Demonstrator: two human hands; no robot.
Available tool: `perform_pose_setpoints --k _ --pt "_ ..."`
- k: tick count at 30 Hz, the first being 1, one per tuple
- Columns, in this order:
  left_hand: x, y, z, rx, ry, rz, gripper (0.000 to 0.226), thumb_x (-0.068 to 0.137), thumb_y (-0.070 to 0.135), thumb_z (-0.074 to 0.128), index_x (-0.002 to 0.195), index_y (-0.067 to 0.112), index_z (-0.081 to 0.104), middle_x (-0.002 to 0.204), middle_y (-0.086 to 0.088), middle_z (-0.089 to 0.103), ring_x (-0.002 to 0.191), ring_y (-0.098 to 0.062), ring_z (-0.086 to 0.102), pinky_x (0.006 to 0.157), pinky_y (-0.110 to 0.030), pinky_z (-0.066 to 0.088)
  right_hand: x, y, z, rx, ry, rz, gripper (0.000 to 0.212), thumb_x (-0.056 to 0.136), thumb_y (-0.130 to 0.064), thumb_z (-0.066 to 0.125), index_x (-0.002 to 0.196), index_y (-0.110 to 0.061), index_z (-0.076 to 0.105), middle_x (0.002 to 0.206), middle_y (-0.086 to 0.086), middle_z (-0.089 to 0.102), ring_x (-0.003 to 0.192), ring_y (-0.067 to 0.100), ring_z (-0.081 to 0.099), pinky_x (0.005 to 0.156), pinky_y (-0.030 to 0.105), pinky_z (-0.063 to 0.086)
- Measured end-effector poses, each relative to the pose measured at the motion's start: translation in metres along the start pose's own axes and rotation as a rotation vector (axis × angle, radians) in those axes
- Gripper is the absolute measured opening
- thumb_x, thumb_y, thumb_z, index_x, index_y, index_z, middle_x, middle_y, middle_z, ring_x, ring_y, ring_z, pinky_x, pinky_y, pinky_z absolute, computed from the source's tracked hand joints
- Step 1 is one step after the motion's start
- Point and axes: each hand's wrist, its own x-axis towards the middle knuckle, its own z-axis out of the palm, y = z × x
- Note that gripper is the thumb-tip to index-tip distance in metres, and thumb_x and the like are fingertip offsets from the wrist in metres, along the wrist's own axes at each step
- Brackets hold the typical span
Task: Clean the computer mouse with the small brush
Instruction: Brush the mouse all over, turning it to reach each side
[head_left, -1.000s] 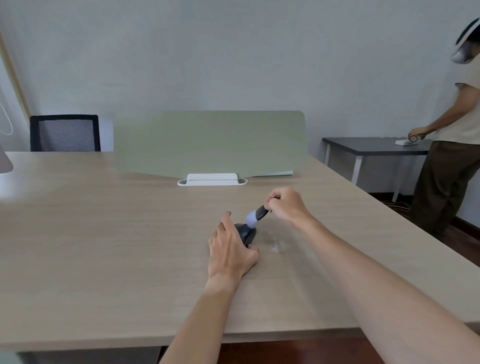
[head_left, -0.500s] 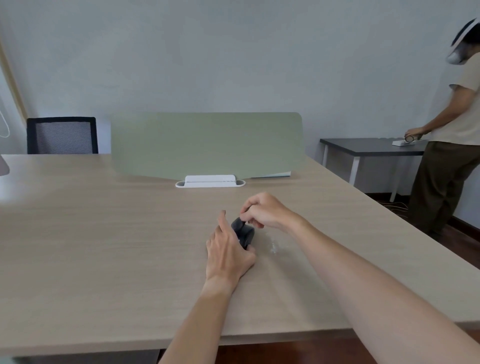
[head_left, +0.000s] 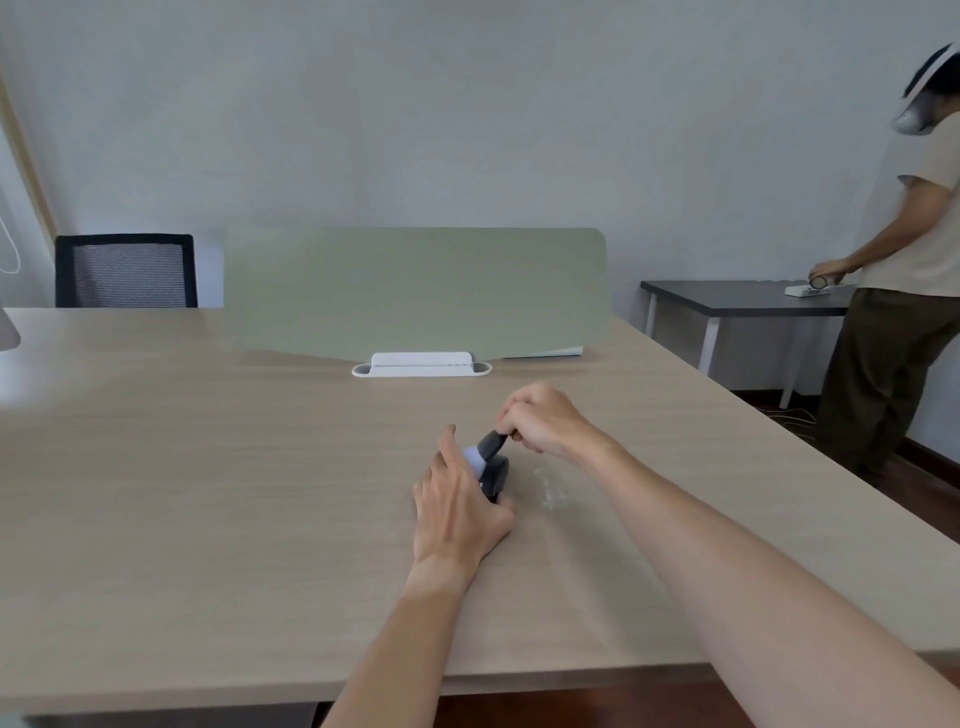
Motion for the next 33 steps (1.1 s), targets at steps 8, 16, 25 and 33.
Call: perform_pose_setpoints --k 8,16,25,33 --pt "0.0 0.0 0.0 0.009 0.001 -0.019 0.091 0.074 0.039 0.066 0.147 0.009 0.021 0.118 -0.006 0.059 0.114 -0.029 0.056 0.097 -0.039 0.042 0.004 0.013 -0.007 -0.306 0.203 -0.032 0.028 0.072 -0.001 0.045 0.084 -0.008 0.07 0.092 0.009 0.067 0.088 0.03 0.063 0.071 0.033 0.052" --pt "0.001 0.0 0.002 0.077 0.006 -0.026 0.082 0.072 0.037 0.066 0.142 0.015 0.03 0.114 -0.004 0.06 0.112 -0.028 0.056 0.094 -0.037 0.042 0.001 0.015 -0.008 -0.06 0.0 -0.088 0.017 0.07 -0.004 0.06 0.061 -0.014 0.071 0.058 -0.007 0.063 0.061 0.012 0.054 0.058 0.023 0.042" --pt "0.002 -0.002 0.004 0.13 0.019 -0.027 0.082 0.075 0.048 0.062 0.143 0.014 0.032 0.114 -0.005 0.06 0.11 -0.028 0.057 0.093 -0.036 0.042 0.011 0.02 -0.009 -0.211 0.195 -0.191 0.03 0.077 0.003 0.052 0.09 -0.012 0.074 0.093 0.008 0.069 0.084 0.019 0.057 0.063 0.021 0.041" --pt "0.001 -0.002 0.002 0.063 0.01 0.003 0.091 0.073 0.038 0.065 0.148 0.012 0.021 0.118 -0.002 0.059 0.114 -0.025 0.056 0.097 -0.035 0.042 0.005 0.021 0.014 -0.231 0.029 -0.12 0.016 0.087 -0.018 0.063 0.086 -0.006 0.074 0.077 0.004 0.061 0.065 0.017 0.051 0.057 0.025 0.04"
